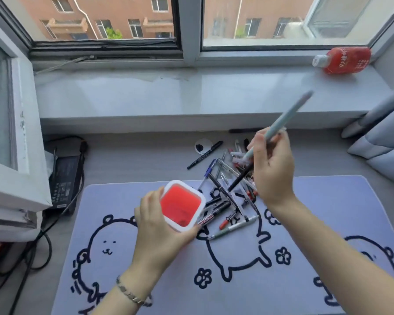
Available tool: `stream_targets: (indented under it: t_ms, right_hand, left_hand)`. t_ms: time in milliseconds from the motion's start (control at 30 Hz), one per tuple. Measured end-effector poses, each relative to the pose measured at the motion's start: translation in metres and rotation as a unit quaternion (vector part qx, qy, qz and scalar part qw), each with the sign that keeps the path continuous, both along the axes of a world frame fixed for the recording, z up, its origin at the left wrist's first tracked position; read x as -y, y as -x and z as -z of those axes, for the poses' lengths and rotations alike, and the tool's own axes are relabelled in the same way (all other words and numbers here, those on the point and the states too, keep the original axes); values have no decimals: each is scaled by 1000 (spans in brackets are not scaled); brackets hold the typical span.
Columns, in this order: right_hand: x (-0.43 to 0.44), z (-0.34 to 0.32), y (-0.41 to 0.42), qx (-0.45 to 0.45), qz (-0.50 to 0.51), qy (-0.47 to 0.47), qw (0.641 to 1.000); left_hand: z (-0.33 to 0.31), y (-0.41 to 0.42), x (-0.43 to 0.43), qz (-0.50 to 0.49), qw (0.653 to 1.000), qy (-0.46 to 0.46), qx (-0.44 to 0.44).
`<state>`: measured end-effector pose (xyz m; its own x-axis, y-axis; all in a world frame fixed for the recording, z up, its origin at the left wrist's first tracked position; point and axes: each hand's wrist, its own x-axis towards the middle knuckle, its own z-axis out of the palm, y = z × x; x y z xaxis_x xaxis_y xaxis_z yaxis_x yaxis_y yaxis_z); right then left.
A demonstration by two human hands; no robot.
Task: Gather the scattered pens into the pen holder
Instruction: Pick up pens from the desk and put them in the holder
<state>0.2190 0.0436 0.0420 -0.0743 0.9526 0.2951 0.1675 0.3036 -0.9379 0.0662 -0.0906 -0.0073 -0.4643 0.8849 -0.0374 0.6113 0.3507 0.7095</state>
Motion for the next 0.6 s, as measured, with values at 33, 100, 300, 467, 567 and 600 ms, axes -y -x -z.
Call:
stream_targets:
  t_ms: [33, 100, 300, 467, 567, 600]
  right_hand:
    - [13, -8, 3, -30, -21, -8, 999]
    - [36, -3, 8, -10, -68, 38, 997]
    - [73, 24, -19, 212, -96, 102, 967]
    - [92, 26, -62, 260, -222, 239, 909]
    - [104, 32, -63, 156, -206, 256, 932]
    - [105, 33, -63, 104, -162, 259, 947]
  left_hand:
    - [-2, -8, 0, 22, 1000, 0, 2]
    - [-7, -24, -1, 43, 999, -10, 20]
    - [-14, -39, 1, 60, 998, -20, -7]
    - [-16, -54, 2, 51, 998, -23, 13]
    - [-21, -85, -5, 71, 996, -46, 20]
    - [-24, -95, -7, 76, 995, -50, 29]
